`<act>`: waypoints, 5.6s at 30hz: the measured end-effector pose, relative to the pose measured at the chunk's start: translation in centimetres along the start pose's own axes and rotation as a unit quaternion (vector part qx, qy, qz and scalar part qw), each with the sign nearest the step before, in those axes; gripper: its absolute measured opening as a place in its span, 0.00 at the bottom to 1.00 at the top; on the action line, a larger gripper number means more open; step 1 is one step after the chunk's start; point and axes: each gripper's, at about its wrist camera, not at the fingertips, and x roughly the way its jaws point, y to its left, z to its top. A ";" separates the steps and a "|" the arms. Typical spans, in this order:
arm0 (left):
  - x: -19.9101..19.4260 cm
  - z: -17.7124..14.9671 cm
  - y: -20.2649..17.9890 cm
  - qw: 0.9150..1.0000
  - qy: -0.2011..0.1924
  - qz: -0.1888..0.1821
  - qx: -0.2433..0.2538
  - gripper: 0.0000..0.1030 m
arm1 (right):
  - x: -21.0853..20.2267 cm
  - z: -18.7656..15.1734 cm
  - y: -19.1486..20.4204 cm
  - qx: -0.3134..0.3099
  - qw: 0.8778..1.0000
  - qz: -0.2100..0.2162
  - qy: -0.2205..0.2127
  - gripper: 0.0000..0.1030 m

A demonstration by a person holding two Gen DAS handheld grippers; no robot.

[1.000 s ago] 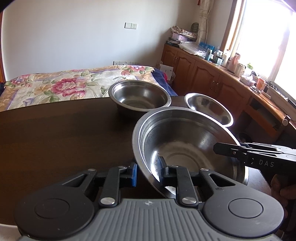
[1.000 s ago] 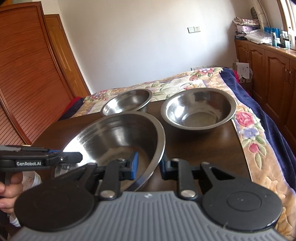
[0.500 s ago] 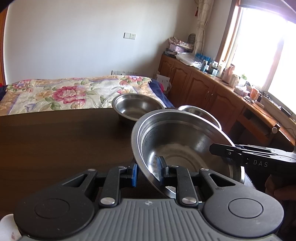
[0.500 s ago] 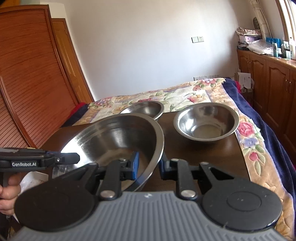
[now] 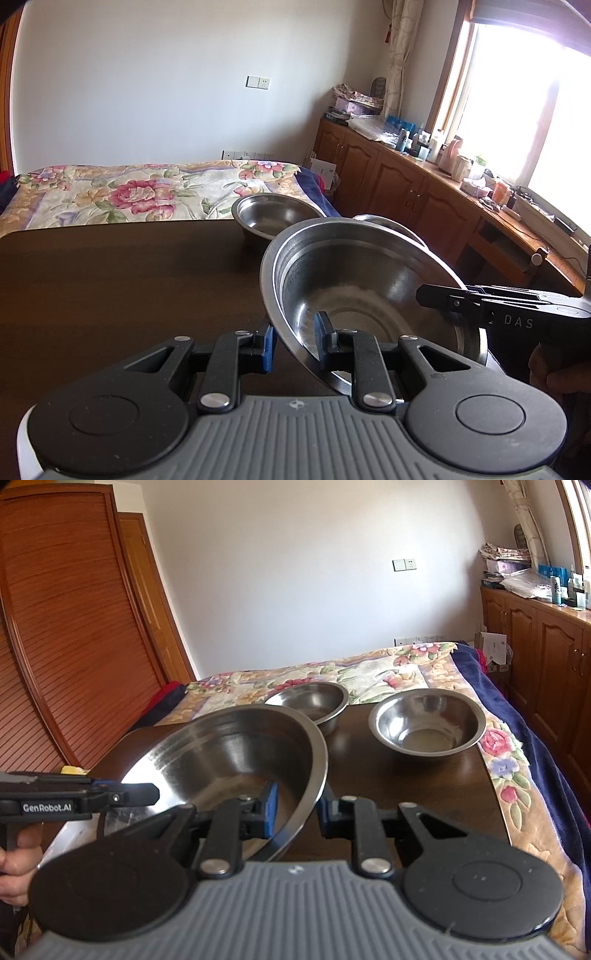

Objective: Organize plates and bowls

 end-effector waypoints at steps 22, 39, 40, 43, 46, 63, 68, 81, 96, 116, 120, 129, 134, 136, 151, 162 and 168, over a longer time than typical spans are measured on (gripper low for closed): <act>-1.0 -3.1 0.0 1.000 0.022 -0.006 0.008 0.25 | -0.7 -2.5 0.5 0.004 1.000 0.001 0.023 0.24; -0.9 -5.1 -0.4 0.999 0.041 -0.007 0.015 0.26 | -1.1 -4.1 0.4 0.009 0.999 0.000 0.035 0.24; -0.9 -5.2 -0.5 0.999 0.042 -0.008 0.015 0.26 | -1.1 -4.2 0.4 0.010 0.999 0.000 0.035 0.24; -1.0 -5.4 -0.5 0.999 0.045 -0.008 0.016 0.26 | -1.2 -4.5 0.3 0.011 0.999 -0.001 0.036 0.24; -1.0 -5.6 -0.6 0.999 0.046 -0.009 0.017 0.27 | -1.3 -4.7 0.2 0.013 0.999 0.000 0.037 0.24; -1.2 -5.8 -1.0 0.999 0.042 -0.008 0.027 0.28 | -1.5 -5.2 0.3 0.010 0.999 0.002 0.037 0.24; -1.1 -5.8 -1.0 0.999 0.042 -0.008 0.029 0.29 | -1.2 -5.1 0.4 0.006 0.999 0.002 0.039 0.25; -1.6 -5.0 -0.2 0.999 0.029 0.003 0.023 0.35 | -2.5 -3.5 -0.3 -0.011 1.000 -0.017 0.010 0.33; -2.4 -1.0 1.7 0.999 -0.010 0.038 0.025 0.44 | -1.7 0.7 -1.4 -0.037 0.999 -0.023 -0.024 0.34; 1.0 4.8 0.9 0.995 -0.047 0.067 0.064 0.91 | 2.3 6.1 -1.0 -0.088 0.994 0.006 -0.058 0.82; 1.8 5.5 1.0 0.993 -0.060 0.072 0.069 0.97 | 3.0 6.5 -0.7 -0.092 0.994 0.003 -0.062 0.85; 3.7 7.3 2.0 0.991 -0.062 0.088 0.073 0.97 | 6.2 7.7 -0.2 -0.122 0.991 -0.018 -0.044 0.87; 5.3 8.2 2.7 0.991 -0.056 0.095 0.072 0.97 | 8.7 8.0 -0.5 -0.134 0.990 -0.028 -0.020 0.86; 6.1 8.4 3.0 0.991 -0.053 0.096 0.070 0.96 | 9.5 8.0 -0.6 -0.135 0.990 -0.030 -0.010 0.82; 11.1 8.9 4.3 0.994 -0.017 0.086 0.065 0.78 | 14.1 7.5 -2.0 -0.087 0.994 -0.022 0.055 0.55; 14.0 9.0 4.4 0.996 0.005 0.075 0.048 0.59 | 15.1 7.6 -2.5 -0.068 0.995 -0.014 0.075 0.45; 15.1 8.8 4.6 0.997 0.020 0.068 0.027 0.40 | 15.4 7.3 -2.9 -0.059 0.995 -0.011 0.085 0.35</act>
